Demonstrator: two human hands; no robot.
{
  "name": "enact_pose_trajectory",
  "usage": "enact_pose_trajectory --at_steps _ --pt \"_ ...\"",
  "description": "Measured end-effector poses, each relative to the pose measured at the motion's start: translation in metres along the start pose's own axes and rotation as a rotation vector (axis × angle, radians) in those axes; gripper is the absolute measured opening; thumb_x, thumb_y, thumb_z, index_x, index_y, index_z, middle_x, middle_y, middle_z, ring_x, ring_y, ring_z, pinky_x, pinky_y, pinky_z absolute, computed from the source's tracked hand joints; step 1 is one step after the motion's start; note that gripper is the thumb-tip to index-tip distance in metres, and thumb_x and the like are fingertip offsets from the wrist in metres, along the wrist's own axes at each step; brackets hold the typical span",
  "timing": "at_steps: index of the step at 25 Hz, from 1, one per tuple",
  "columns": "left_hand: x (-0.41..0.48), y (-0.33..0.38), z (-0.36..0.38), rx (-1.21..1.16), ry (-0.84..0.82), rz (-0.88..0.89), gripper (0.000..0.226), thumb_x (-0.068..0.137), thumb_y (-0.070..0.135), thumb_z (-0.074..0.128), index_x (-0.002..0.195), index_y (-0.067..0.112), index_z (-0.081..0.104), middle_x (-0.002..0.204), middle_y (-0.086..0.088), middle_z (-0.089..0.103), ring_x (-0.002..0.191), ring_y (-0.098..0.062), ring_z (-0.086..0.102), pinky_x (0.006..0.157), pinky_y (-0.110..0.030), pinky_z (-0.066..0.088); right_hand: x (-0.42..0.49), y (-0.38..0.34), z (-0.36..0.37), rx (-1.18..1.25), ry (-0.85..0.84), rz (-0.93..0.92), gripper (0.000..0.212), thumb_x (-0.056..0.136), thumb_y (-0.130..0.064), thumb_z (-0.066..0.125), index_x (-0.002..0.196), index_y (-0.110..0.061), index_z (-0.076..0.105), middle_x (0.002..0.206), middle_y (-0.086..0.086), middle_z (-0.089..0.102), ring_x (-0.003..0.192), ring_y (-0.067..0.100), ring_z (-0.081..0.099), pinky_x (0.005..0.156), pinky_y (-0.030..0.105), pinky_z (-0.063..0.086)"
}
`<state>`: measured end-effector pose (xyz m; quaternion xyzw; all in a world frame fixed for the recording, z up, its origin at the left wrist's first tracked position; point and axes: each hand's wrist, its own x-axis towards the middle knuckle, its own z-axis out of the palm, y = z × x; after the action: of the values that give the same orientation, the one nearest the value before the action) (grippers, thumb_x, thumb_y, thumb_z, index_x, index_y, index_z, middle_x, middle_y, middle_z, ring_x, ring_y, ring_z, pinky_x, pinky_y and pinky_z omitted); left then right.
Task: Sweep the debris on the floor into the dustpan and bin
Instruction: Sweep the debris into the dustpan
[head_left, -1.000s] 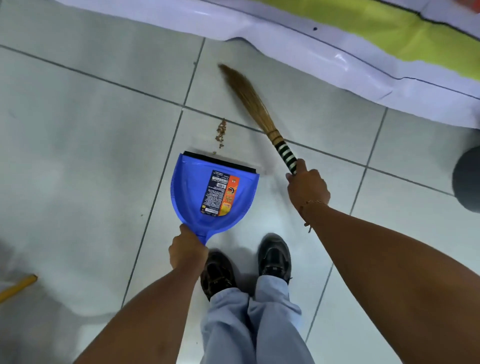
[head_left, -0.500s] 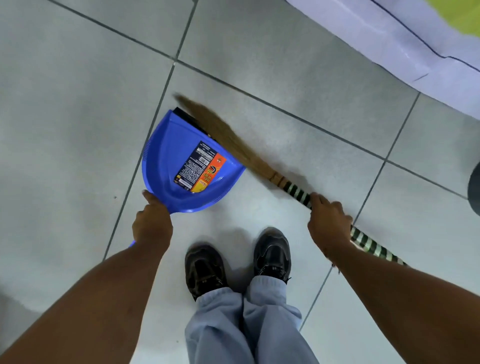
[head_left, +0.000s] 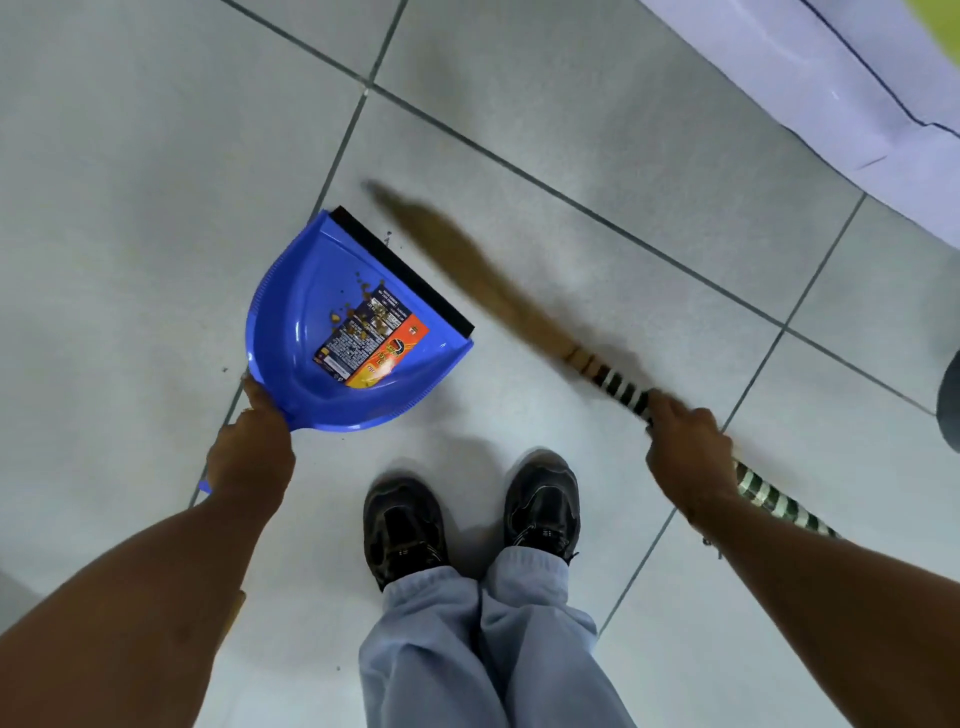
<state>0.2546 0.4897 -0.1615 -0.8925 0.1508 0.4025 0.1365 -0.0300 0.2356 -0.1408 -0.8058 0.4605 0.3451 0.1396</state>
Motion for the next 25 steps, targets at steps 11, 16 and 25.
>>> enact_pose_trajectory --at_steps 11,16,25 --pt "-0.003 -0.006 0.007 0.021 0.032 0.015 0.073 0.09 0.0 0.048 0.148 -0.002 0.003 0.114 -0.03 0.061 0.102 -0.048 0.058 0.088 -0.053 0.048 -0.002 -0.028 0.017 0.079 -0.058 0.027 0.045 0.092 -0.004 0.045 0.137 -0.009 0.038 0.133 0.014 0.053 0.11 0.04 0.051 0.085 0.05 0.048" --pt "-0.028 -0.002 -0.013 0.036 0.015 0.019 0.077 0.086 0.0 0.052 0.148 -0.001 0.007 0.113 -0.029 0.061 0.103 -0.045 0.059 0.091 -0.048 0.046 -0.054 -0.025 0.004 0.235 -0.039 -0.143 0.037 0.093 -0.01 0.051 0.129 -0.009 0.048 0.116 0.016 0.065 0.095 0.037 0.059 0.078 0.042 0.05" --pt "-0.152 0.072 -0.115 -0.14 0.089 0.075 0.068 0.084 0.005 0.056 0.142 0.001 0.022 0.111 -0.028 0.062 0.103 -0.046 0.058 0.087 -0.048 0.046 -0.117 -0.068 -0.137 0.591 0.197 -0.062 0.053 0.1 -0.022 0.041 0.149 -0.014 0.024 0.121 0.023 0.056 0.104 0.04 0.054 0.084 0.043 0.045"
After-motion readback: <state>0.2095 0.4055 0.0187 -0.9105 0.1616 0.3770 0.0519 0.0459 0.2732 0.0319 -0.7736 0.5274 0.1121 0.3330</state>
